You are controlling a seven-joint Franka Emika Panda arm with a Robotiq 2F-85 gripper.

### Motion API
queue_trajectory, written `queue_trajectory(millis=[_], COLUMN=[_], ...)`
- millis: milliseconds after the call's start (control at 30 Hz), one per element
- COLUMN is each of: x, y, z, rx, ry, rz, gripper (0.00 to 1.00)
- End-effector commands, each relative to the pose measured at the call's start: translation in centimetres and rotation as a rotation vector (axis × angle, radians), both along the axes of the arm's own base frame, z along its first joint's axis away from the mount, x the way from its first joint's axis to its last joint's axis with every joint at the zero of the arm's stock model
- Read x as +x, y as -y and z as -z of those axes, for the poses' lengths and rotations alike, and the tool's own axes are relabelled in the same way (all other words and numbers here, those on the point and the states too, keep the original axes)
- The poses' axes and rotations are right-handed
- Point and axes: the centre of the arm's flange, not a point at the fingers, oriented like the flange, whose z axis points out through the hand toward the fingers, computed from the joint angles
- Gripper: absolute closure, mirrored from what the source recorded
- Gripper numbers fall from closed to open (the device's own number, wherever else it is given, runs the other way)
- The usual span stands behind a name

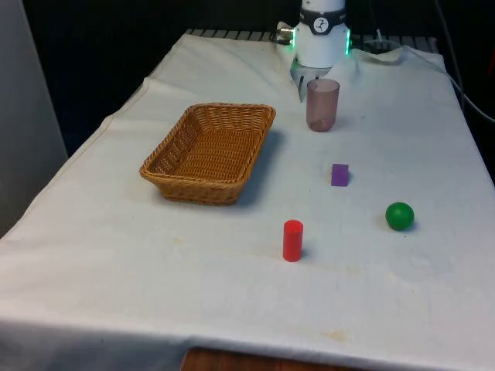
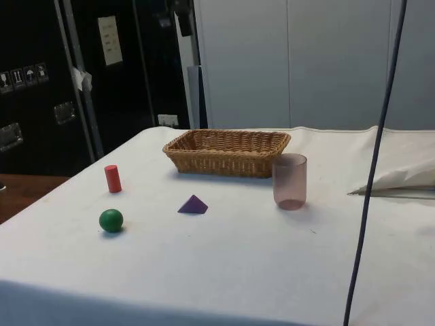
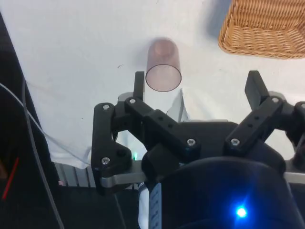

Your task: Pick up the triangular block and place it into the basket.

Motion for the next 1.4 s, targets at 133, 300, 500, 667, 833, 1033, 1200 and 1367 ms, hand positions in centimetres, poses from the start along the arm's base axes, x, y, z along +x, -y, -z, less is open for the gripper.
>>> queue_trajectory(millis=[133, 300, 500, 667, 833, 1033, 1200, 1367], x=[-0.2, -0.7, -1.2, -1.5, -1.9, -2.2, -2.5, -2.6], y=[-1.1, -1.8, -2.3, -3.0, -4.1, -5.1, -6.0, -6.5], z=[-0.1, 0.0, 0.7, 1.6, 2.8, 3.8, 4.7, 6.3], rx=[0.0, 0.002, 0.005, 0.007, 0.009, 0.012, 0.014, 0.006], ry=[0.018, 0.036, 0.063, 0.08, 0.097, 0.113, 0.131, 0.144], rz=[0.001, 0.002, 0.012, 0.023, 0.031, 0.037, 0.044, 0.041], gripper=[0.0, 0.0, 0.0, 0.0, 0.0, 0.0, 0.0, 0.0])
